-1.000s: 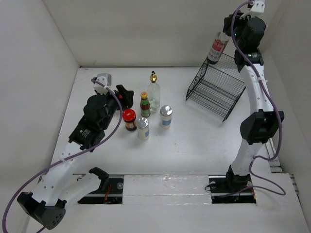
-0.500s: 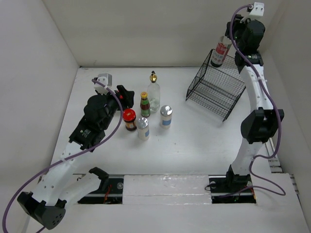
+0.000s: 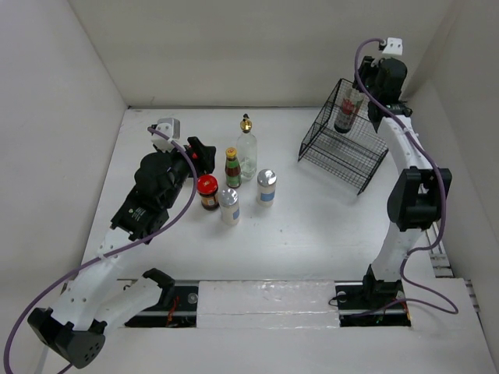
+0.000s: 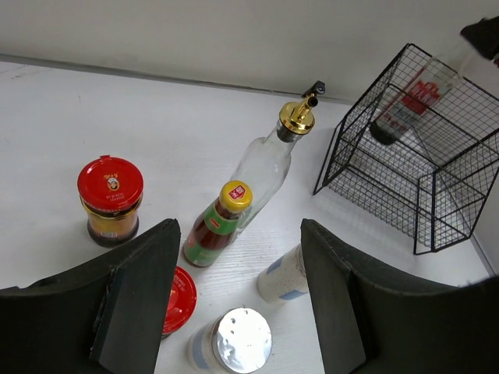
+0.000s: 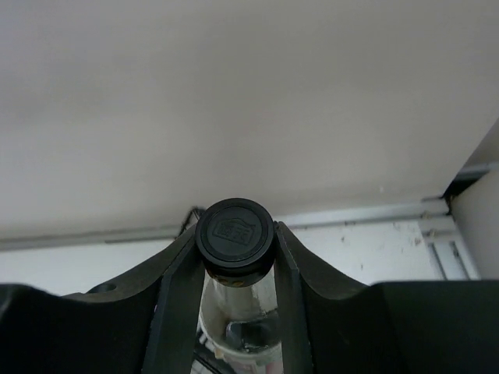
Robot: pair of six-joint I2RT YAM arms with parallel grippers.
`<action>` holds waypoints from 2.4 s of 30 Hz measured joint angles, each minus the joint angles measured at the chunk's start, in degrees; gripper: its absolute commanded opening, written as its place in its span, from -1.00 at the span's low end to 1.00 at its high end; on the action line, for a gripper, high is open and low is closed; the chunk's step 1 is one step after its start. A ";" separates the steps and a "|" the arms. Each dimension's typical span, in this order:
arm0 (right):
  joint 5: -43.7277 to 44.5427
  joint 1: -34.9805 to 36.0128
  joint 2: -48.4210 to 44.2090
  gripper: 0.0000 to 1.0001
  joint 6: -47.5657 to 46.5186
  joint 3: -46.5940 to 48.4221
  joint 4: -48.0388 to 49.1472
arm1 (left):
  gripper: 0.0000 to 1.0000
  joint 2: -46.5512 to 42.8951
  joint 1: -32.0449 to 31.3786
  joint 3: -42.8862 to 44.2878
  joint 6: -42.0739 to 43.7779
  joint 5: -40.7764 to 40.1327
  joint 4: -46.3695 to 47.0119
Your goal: Organize the condiment bottles
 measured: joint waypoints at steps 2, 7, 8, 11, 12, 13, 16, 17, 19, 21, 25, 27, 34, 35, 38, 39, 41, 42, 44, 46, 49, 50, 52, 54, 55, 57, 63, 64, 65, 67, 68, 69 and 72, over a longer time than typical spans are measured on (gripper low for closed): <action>0.02 0.00 0.00 -0.72 -0.11 -3.06 -0.15 | 0.17 0.00 0.00 0.00 0.00 0.00 0.00; 0.26 0.20 -0.02 -0.70 -0.20 -6.84 1.20 | 0.17 0.00 0.00 0.00 0.00 0.22 0.00; 0.44 0.26 -0.24 -0.68 -0.17 -6.95 1.42 | 0.17 0.00 0.00 0.00 0.00 0.22 0.00; 0.94 0.55 -0.28 -0.52 -0.26 -7.08 2.27 | 0.17 0.00 0.00 0.00 0.00 0.42 0.02; 1.07 0.57 -0.28 -0.42 -0.28 -7.28 2.56 | 0.17 0.00 0.00 0.00 0.00 0.55 0.02; 1.09 0.59 -0.35 -0.24 -0.28 -7.63 2.89 | 0.17 0.00 0.00 0.00 0.00 0.61 0.02; 1.09 0.59 -0.42 0.00 -0.15 -8.83 3.74 | 0.17 0.00 0.00 0.00 0.00 0.79 0.02; 1.09 0.59 -0.46 0.04 -0.13 -9.03 4.42 | 0.17 0.00 0.00 0.00 0.00 0.92 0.02; 1.16 0.59 -1.20 0.16 -0.20 -9.38 5.81 | 0.17 0.00 0.00 0.00 0.00 1.14 0.11; 1.29 0.59 -1.95 0.27 -0.17 -9.46 6.38 | 0.17 0.00 0.00 0.00 0.00 1.27 0.24; 1.55 0.59 -4.28 0.48 -0.11 -9.44 7.19 | 0.17 0.00 0.00 0.00 0.00 1.36 0.39; 1.62 0.59 -5.62 0.57 -0.11 -9.44 7.21 | 0.17 0.00 0.00 0.00 0.00 1.44 0.39; -2.54 0.98 -11.58 -0.29 -0.24 -9.14 6.84 | 0.17 0.00 0.00 0.00 -0.02 1.44 0.42; -4.44 1.38 -12.31 -0.47 -0.44 -8.85 6.36 | 0.17 0.00 0.00 0.00 -0.02 1.44 0.39; -11.54 3.72 -13.73 -0.70 -0.81 -7.96 5.42 | 0.17 0.00 0.00 0.00 -0.02 1.36 0.42; -14.21 4.94 -14.14 -0.70 -0.94 -7.96 5.01 | 0.17 0.00 0.00 0.00 -0.02 1.20 0.42; -18.91 8.00 -14.51 -0.45 -1.60 -8.52 4.81 | 0.17 0.00 0.00 0.00 -0.02 0.92 0.42; -21.44 9.42 -14.64 -0.32 -2.29 -9.11 4.90 | 0.17 0.00 0.00 0.00 -0.02 0.72 0.42; -23.89 13.94 -15.08 -0.03 -3.39 -12.02 4.61 | 0.17 -0.07 0.00 0.00 -0.13 0.11 0.39; -25.88 17.99 -15.10 0.10 -4.94 -15.47 4.44 | 0.17 -0.20 0.00 0.00 -0.24 -0.57 0.42; -28.28 23.12 -15.10 0.32 -7.48 -20.33 2.54 | 0.17 -0.83 0.00 -0.31 -0.63 -1.92 0.37; -29.07 24.41 -15.10 0.34 -8.15 -21.62 1.79 | 0.17 -0.98 0.00 -0.35 -0.72 -2.25 0.35; -30.56 26.05 -14.93 0.39 -9.33 -22.93 0.66 | 0.17 -1.68 0.00 -0.42 -0.87 -2.80 0.37; -31.50 26.80 -14.43 0.41 -10.08 -22.95 0.39 | 0.17 -2.12 0.00 -0.42 -0.94 -2.95 0.39; -31.78 26.84 -14.16 0.41 -10.38 -22.93 0.44 | 0.17 -2.29 0.00 -0.42 -0.94 -2.97 0.42; -32.17 27.19 -13.20 0.41 -10.73 -22.64 0.59 | 0.17 -2.43 0.00 -0.42 -0.96 -3.02 0.39; -31.95 29.29 -8.28 0.41 -11.08 -20.79 0.70 | 0.17 -2.43 0.00 -0.42 -0.96 -2.91 0.37; -31.91 29.86 -7.54 0.41 -11.10 -20.41 0.70 | 0.17 -2.43 0.00 -0.42 -0.96 -2.89 0.37; -31.56 30.58 -6.80 0.38 -11.15 -20.04 0.72 | 0.17 -2.43 0.00 -0.42 -0.98 -2.84 0.39; -31.04 31.34 -6.27 0.38 -11.02 -19.89 0.85 | 0.17 -2.43 0.00 -0.42 -0.98 -2.78 0.42; -30.64 31.76 -6.03 0.38 -10.97 -19.85 1.29 | 0.17 -2.43 0.00 -0.42 -0.98 -2.71 0.39; -30.21 32.13 -5.90 0.38 -10.82 -19.80 2.08 | 0.17 -2.43 0.00 -0.42 -0.98 -2.62 0.39; -28.96 32.68 -5.25 0.33 -9.84 -19.52 5.09 | 0.17 -2.43 0.00 -0.42 -1.01 -2.47 0.42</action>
